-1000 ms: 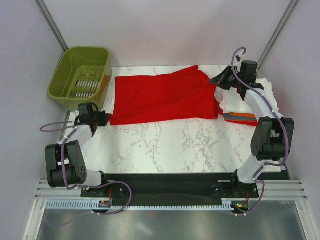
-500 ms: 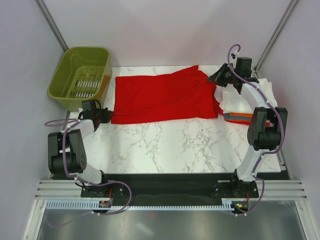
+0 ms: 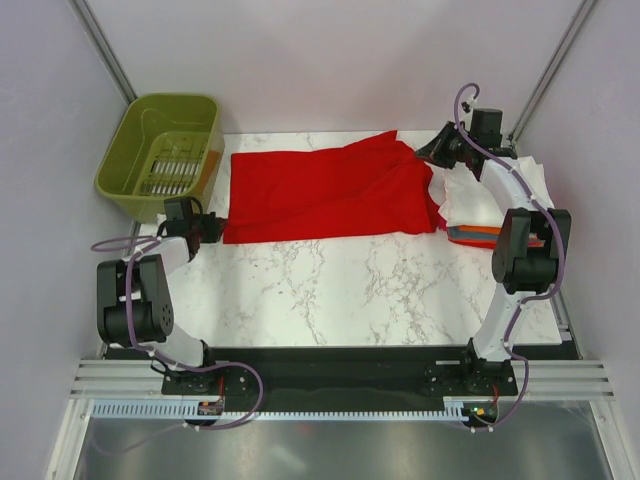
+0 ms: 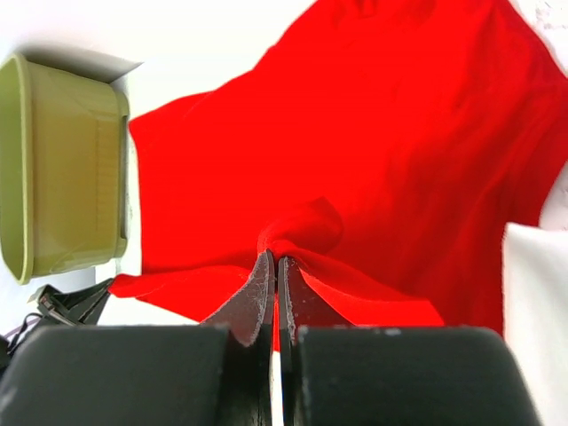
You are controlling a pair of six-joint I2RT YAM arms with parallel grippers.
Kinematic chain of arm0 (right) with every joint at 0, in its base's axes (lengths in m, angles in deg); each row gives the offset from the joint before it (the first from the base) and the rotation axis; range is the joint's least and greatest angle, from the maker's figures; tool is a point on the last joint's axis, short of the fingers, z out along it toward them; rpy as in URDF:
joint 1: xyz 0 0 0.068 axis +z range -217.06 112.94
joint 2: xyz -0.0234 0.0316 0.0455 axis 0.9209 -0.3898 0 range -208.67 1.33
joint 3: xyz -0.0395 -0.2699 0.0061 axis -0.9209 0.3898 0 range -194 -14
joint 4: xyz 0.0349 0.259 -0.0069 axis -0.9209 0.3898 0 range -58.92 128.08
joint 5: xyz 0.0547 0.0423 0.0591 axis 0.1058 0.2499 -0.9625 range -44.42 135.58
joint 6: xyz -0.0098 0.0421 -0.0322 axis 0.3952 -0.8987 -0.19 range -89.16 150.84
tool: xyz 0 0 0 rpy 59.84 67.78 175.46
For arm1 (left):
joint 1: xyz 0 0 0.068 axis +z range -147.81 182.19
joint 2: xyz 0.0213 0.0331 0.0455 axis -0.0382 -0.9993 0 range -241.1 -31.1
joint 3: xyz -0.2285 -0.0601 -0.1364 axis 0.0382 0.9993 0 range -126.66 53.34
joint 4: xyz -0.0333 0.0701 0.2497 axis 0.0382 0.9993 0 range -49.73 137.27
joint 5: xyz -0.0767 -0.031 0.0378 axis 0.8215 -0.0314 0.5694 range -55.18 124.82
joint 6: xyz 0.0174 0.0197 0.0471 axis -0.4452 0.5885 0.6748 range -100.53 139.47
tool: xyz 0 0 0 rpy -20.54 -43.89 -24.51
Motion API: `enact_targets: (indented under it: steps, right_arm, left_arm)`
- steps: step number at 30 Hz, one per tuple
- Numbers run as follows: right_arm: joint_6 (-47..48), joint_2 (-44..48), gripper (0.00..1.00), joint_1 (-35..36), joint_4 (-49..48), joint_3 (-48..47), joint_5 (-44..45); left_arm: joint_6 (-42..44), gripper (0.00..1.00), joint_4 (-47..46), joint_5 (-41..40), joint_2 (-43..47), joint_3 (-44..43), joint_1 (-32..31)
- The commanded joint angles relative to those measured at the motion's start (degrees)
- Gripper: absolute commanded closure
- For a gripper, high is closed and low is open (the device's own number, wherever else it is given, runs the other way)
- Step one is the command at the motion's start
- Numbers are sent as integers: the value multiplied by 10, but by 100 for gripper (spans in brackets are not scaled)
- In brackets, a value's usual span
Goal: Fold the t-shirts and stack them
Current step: Fold the tshirt
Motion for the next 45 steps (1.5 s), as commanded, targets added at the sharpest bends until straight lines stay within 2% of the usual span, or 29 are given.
enact_targets:
  steps: [1,12,15,17,18,19,20,22,24,26,31,37,41,45]
  right_arm:
    - [21,0,100,-4,5,-27,17]
    - [13,-41,100,-7,11,-62,17]
    - [7,-55,100,-7,10,-73,19]
    - [7,-59,98,-7,8,-81,20]
    - [6,-61,94,-7,8,-82,24]
    - [6,-62,71,-6,6,-81,26]
    - [5,-61,62,-6,5,-80,28]
    - [6,-54,50,-3,0,-73,32]
    - [7,-40,44,0,-5,-60,36]
    - [8,-21,37,4,-15,-43,39]
    - [2,33,37,22,-30,10,56]
    - [-64,149,40,62,-160,199,106]
    - [-87,224,41,70,-238,327,142]
    - [-100,265,41,71,-270,389,147]
  left_arm:
    - [-29,98,-26,-12,-8,-21,-2]
    - [-38,98,-57,-16,-41,-34,-6]
    - [-38,86,-76,-12,-55,-38,-9]
    - [-38,68,-87,-9,-60,-36,-10]
    - [-37,59,-93,-9,-58,-35,-11]
    - [-34,55,-94,-12,-57,-34,-12]
    - [-34,52,-94,-14,-52,-31,-12]
    - [-33,43,-98,-17,-44,-21,-12]
    - [-31,36,-99,-22,-24,-14,-12]
    - [-23,36,-97,-29,3,-2,-12]
    - [2,37,-72,-49,74,39,-17]
    - [13,39,-59,-113,172,130,-48]
    - [1,39,-88,-150,193,182,-66]
    - [-12,43,-122,-186,176,212,-89]
